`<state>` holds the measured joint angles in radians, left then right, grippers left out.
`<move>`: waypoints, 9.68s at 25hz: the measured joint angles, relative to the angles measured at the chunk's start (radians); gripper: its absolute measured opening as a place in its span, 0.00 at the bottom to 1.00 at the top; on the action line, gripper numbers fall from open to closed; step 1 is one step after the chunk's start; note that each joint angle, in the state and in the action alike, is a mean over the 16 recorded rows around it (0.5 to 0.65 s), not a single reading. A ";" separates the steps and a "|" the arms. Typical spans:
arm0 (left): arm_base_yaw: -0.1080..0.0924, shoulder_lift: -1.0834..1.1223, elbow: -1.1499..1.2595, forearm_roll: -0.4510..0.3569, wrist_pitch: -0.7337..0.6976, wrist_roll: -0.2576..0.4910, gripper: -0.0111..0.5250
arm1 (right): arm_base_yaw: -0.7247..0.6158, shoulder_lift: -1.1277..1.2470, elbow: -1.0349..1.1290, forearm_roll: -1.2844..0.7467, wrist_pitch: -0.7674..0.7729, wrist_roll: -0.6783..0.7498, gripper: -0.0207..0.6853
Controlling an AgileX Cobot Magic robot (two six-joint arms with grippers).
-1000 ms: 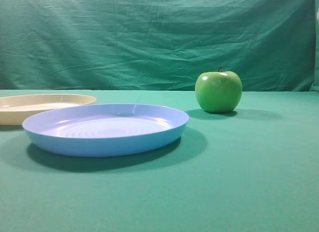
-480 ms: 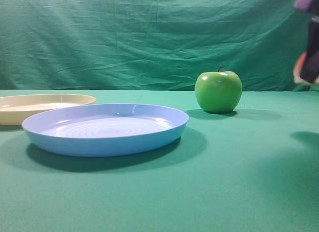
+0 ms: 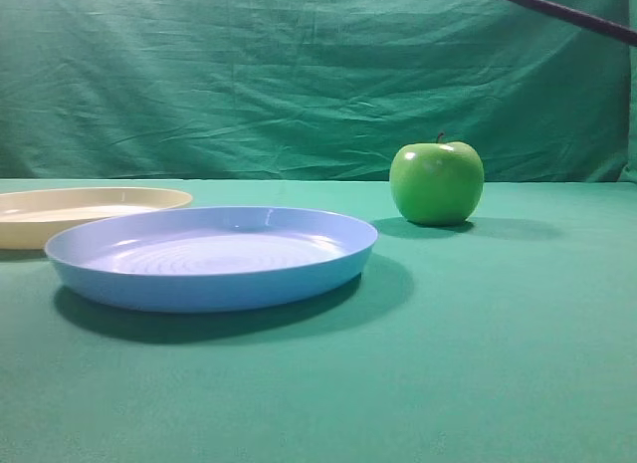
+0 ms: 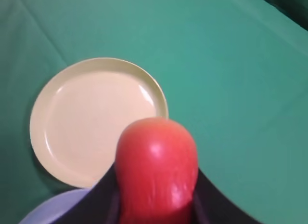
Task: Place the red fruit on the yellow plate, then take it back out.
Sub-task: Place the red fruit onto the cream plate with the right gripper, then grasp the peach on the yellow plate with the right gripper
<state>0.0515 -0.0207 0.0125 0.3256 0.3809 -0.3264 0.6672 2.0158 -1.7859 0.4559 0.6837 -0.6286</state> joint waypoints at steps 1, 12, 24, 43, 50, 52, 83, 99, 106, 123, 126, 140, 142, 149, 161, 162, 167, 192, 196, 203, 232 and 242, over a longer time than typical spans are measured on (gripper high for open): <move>0.000 0.000 0.000 0.000 0.000 0.000 0.02 | 0.013 0.034 -0.026 0.020 -0.004 -0.020 0.32; 0.000 0.000 0.000 0.000 0.000 0.000 0.02 | 0.074 0.310 -0.148 0.308 -0.072 -0.331 0.54; 0.000 0.000 0.000 0.000 0.000 0.000 0.02 | 0.075 0.334 -0.150 0.375 -0.084 -0.440 0.88; 0.000 0.000 0.000 0.000 0.000 0.000 0.02 | 0.020 -0.109 -0.141 0.040 0.327 0.117 0.03; 0.000 0.000 0.000 0.000 0.000 0.000 0.02 | 0.015 -0.262 -0.072 -0.104 0.417 0.353 0.03; 0.000 0.000 0.000 0.000 0.000 0.000 0.02 | 0.014 -0.303 -0.046 -0.138 0.438 0.408 0.03; 0.000 0.000 0.000 0.000 0.000 0.000 0.02 | -0.066 -1.030 0.406 -0.552 0.329 0.716 0.03; 0.000 0.000 0.000 0.000 0.000 0.000 0.02 | -0.438 -1.644 1.124 -0.547 0.008 0.718 0.03; 0.000 0.000 0.000 0.000 0.000 0.000 0.02 | -0.549 -1.864 1.371 -0.525 -0.060 0.718 0.03; 0.000 0.000 0.000 0.000 0.000 0.000 0.02 | -0.596 -2.027 1.761 -0.505 -0.225 0.710 0.03; 0.000 0.000 0.000 0.000 0.000 0.000 0.02 | -0.596 -2.027 1.784 -0.505 -0.242 0.709 0.03; 0.000 0.000 0.000 0.000 0.000 0.000 0.02 | -0.596 -2.027 1.806 -0.501 -0.286 0.709 0.03; 0.000 0.000 0.000 0.000 0.000 0.000 0.02 | -0.596 -2.027 1.807 -0.498 -0.292 0.710 0.03; 0.000 0.000 0.000 0.000 0.000 0.000 0.02 | -0.591 -2.003 1.744 -0.483 -0.281 0.714 0.03; 0.000 0.000 0.000 0.000 0.000 0.000 0.02 | -0.531 -1.695 1.336 -0.356 -0.111 0.592 0.03; 0.000 0.000 0.000 0.000 0.000 0.000 0.02 | -0.525 -1.658 1.298 -0.331 -0.097 0.565 0.03; 0.000 0.000 0.000 0.000 0.000 0.000 0.02 | -0.505 -1.476 1.150 -0.161 -0.050 0.405 0.03; 0.000 0.000 0.000 0.000 0.000 0.000 0.02 | -0.459 -0.680 0.880 0.771 0.077 -0.491 0.03; 0.000 0.000 0.000 0.000 0.000 0.000 0.02 | -0.392 -0.588 0.765 0.608 0.095 -0.412 0.03; 0.000 0.000 0.000 0.000 0.000 0.000 0.02 | -0.232 -0.438 0.548 0.298 0.053 -0.187 0.03; 0.000 0.000 0.000 0.000 0.000 0.000 0.02 | 0.165 0.285 -0.235 -0.171 -0.022 0.083 0.62; 0.000 0.000 0.000 0.000 0.000 0.000 0.02 | 0.165 0.374 -0.239 -0.156 -0.108 0.078 0.94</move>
<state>0.0515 -0.0207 0.0125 0.3256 0.3809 -0.3264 0.8322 2.3896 -2.0249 0.3004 0.5753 -0.5509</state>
